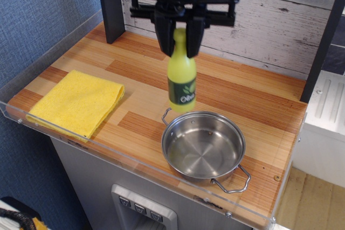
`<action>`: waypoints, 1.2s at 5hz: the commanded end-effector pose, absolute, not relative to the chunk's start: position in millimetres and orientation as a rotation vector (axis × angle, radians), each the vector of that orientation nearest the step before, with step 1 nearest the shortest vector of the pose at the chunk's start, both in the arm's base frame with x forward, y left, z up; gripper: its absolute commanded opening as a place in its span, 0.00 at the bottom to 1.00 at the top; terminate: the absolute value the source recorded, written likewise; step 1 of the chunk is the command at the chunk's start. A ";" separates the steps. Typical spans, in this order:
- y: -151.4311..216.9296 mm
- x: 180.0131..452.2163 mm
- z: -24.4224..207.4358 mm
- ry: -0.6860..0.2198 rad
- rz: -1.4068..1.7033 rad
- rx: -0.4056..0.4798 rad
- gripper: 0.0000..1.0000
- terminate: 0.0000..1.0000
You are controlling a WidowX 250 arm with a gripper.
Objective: Put bottle into pot, standing up.
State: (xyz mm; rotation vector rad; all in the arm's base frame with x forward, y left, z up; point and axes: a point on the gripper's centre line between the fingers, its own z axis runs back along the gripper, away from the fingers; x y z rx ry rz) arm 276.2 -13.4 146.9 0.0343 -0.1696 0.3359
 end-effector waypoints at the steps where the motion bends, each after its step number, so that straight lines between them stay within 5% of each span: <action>1: -41.3 253.8 144.8 -0.183 0.275 0.040 0.00 0.00; 5: -49.2 242.8 112.7 -0.177 0.227 0.007 0.00 0.00; 6: -47.6 244.3 114.1 -0.172 0.229 0.008 1.00 0.00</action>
